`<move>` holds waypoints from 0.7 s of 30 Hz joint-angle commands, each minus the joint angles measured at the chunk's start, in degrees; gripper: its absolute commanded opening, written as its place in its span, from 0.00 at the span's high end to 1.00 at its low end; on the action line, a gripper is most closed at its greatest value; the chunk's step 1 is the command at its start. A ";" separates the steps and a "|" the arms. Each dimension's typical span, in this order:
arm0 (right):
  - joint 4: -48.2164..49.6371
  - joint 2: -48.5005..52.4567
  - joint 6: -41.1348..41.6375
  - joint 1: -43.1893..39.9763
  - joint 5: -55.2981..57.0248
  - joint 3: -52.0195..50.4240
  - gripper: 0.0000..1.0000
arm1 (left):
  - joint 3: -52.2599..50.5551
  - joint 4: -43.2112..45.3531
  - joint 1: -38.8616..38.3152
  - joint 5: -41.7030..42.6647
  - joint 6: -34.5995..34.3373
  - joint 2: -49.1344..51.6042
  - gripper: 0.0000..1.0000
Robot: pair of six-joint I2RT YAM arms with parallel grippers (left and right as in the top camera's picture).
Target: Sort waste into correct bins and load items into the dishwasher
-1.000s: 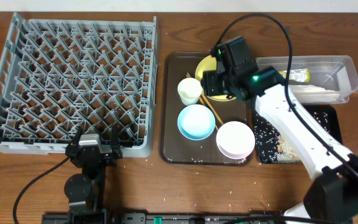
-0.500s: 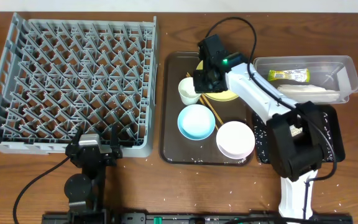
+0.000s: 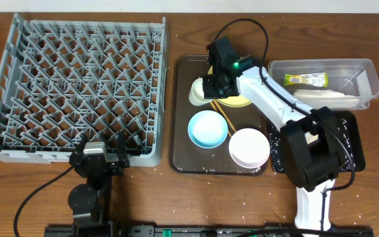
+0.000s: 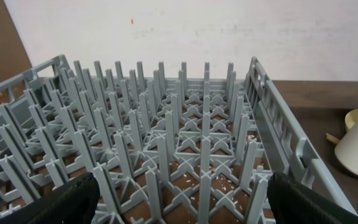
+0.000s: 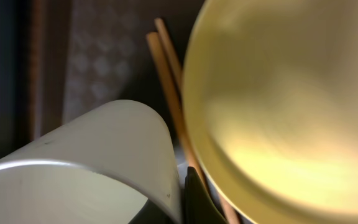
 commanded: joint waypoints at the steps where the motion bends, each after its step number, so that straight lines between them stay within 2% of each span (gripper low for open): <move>1: -0.44 -5.27 -0.39 -2.16 -4.26 2.49 0.99 | -1.46 1.14 0.24 0.46 -3.32 -0.35 0.13; 7: -2.95 -11.58 -1.51 -6.95 -8.44 2.49 0.99 | 0.44 1.05 0.24 2.62 -8.48 0.13 0.13; 12: -4.66 -14.60 -2.99 -8.96 -11.50 2.49 0.99 | 4.92 1.03 0.24 5.01 -11.56 4.66 0.13; 21: -4.22 -16.13 -3.82 -9.25 -17.38 2.47 0.99 | 22.99 -1.09 0.24 15.30 -16.48 30.75 0.13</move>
